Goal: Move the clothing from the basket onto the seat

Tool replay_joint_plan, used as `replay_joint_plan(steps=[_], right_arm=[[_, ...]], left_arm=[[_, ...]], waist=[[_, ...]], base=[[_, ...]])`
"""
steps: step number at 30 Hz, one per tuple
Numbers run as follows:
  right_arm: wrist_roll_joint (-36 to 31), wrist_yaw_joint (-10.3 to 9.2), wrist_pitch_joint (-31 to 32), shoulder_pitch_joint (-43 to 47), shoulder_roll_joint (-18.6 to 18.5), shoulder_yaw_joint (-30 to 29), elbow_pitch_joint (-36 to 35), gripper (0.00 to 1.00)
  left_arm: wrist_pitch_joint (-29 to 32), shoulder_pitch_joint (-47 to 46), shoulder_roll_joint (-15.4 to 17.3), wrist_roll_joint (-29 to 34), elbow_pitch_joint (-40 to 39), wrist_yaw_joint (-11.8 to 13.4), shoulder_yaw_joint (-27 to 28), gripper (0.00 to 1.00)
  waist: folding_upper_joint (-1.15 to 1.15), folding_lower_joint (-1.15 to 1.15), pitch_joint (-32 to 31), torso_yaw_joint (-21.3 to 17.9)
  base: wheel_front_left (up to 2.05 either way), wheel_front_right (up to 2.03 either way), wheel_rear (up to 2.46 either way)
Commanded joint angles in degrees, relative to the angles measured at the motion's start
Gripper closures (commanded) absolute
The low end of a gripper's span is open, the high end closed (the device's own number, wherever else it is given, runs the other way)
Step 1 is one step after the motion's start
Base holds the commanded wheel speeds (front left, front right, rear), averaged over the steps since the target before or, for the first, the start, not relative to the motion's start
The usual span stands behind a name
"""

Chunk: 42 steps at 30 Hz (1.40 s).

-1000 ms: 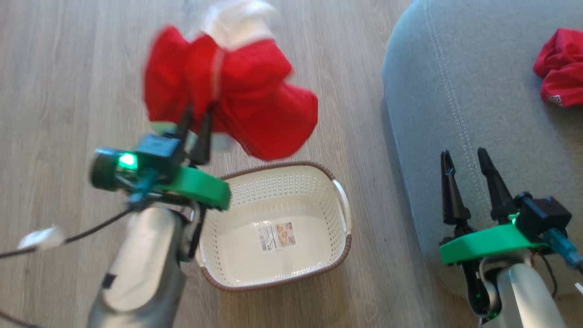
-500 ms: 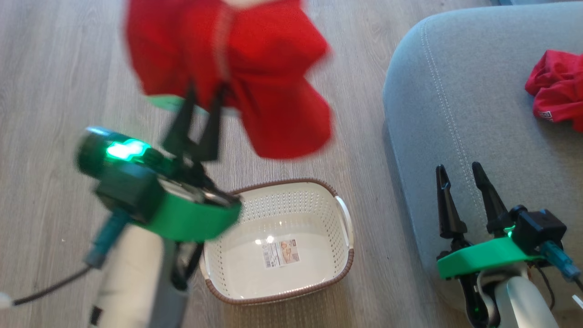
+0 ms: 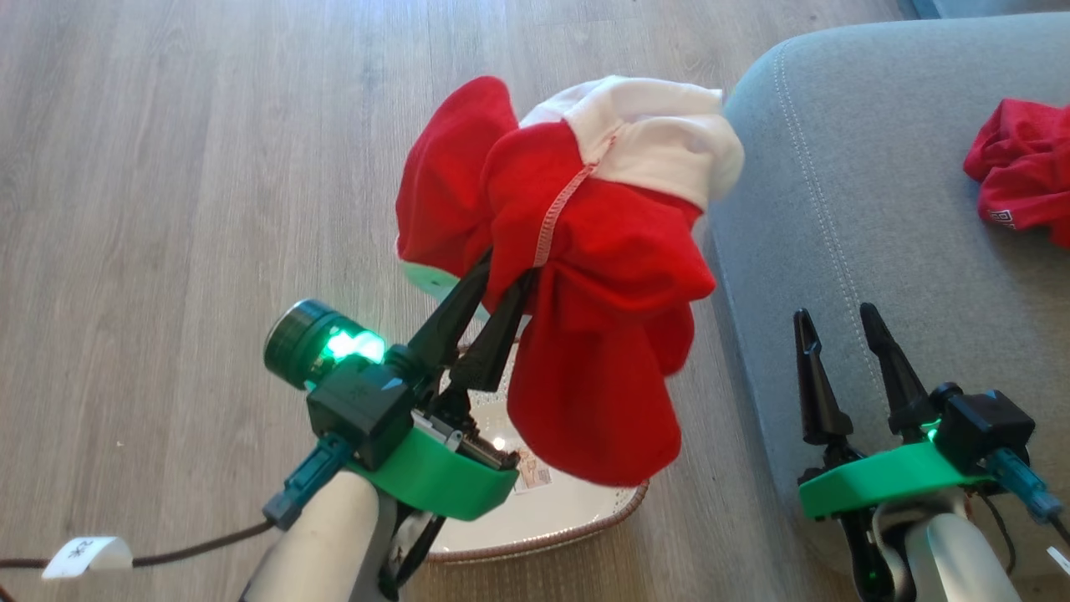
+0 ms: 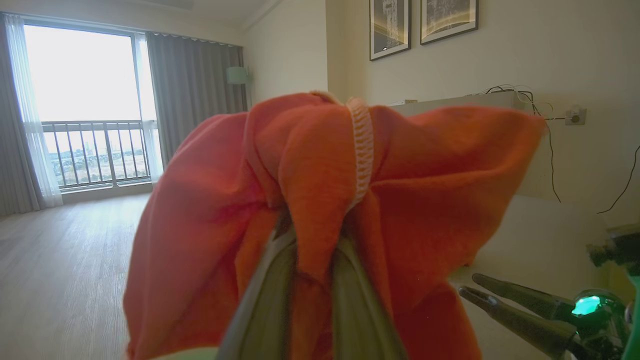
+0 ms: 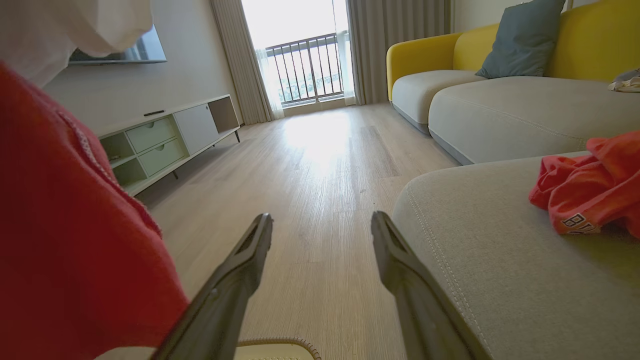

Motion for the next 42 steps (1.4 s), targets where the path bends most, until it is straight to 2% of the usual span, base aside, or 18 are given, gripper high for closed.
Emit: replay_joint_plan(steps=[1, 19, 25, 33, 42], right_arm=[[-0.16, -0.02, 0.04, -0.46, -0.63, 1.52, -2.14, 0.00], [0.13, -0.02, 0.04, -1.09, -0.44, 2.64, -2.82, 0.00], [0.41, -0.02, 0.04, -1.18, -2.23, 5.59, -4.58, 0.00], [-0.44, -0.02, 0.04, -1.27, -6.88, 12.07, -8.01, 0.00], [-1.69, -0.02, 0.04, -3.08, -13.64, 26.05, -12.35, 0.00]], left_arm=[[-0.29, -1.11, 0.22, 0.34, -1.67, 0.13, 1.55, 1.00], [-0.29, -1.20, 0.22, 0.42, -1.86, 0.30, 3.06, 1.00], [-0.29, -1.25, 0.22, 0.22, -1.51, 0.60, 3.86, 1.00], [-0.29, -1.63, 0.22, 0.59, -0.78, 0.55, 5.00, 1.00], [-0.29, -1.81, 0.21, 0.96, 0.03, 0.11, 4.77, 1.00]], waist=[[0.00, 0.01, -0.02, -0.03], [0.00, 0.01, -0.02, -0.48], [0.00, 0.01, 0.35, -1.12], [0.00, 0.01, 1.09, -2.08], [0.00, 0.01, 1.30, -2.14]], base=[[0.00, 0.00, 0.00], [0.00, 0.00, 0.00], [0.00, 0.00, 0.00], [0.00, 0.00, 0.00], [0.00, 0.00, 0.00]])
